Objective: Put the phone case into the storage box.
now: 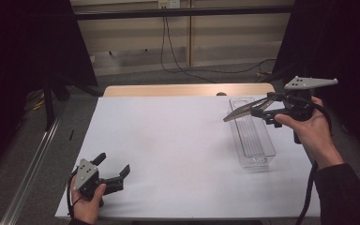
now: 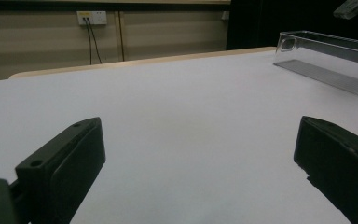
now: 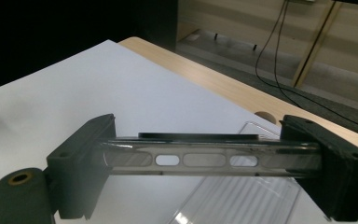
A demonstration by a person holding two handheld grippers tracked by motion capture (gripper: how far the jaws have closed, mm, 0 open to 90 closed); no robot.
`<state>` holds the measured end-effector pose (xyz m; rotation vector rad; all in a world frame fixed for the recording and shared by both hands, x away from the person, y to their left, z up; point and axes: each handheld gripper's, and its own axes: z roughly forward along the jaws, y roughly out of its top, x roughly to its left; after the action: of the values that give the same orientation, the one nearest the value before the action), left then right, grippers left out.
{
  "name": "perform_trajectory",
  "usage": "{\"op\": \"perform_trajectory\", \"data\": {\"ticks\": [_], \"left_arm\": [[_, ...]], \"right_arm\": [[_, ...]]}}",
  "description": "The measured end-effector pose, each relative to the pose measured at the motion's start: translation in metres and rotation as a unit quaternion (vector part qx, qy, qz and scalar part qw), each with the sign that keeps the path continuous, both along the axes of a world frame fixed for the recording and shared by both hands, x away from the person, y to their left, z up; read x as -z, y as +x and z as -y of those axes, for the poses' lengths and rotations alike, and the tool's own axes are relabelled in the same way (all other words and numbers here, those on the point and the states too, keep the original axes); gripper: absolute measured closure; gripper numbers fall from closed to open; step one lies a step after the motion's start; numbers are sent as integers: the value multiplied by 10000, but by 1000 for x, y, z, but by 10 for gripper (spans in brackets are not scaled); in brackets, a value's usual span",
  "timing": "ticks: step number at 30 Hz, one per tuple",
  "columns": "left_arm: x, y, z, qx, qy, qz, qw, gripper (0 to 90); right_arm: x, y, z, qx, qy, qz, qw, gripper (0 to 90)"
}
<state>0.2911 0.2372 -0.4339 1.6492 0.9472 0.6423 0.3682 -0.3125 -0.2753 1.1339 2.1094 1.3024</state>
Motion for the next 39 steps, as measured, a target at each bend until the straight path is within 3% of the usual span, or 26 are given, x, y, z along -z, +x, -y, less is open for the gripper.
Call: {"op": "perform_trajectory", "data": {"ticks": [9,16,29,39], "left_arm": [[0,0,1,14,-23,-1,10000,20],[0,0,0,49,-2,2,10000,20],[1,0,1,78,-10,-13,10000,20],[1,0,1,59,-53,-36,10000,20]], "right_arm": [[-2,16,10,722,-53,32,9974,118],[5,27,13,1037,-224,-76,9943,118],[26,44,16,1285,-557,-270,9898,118],[39,54,14,1399,-595,-354,9877,118]]}}
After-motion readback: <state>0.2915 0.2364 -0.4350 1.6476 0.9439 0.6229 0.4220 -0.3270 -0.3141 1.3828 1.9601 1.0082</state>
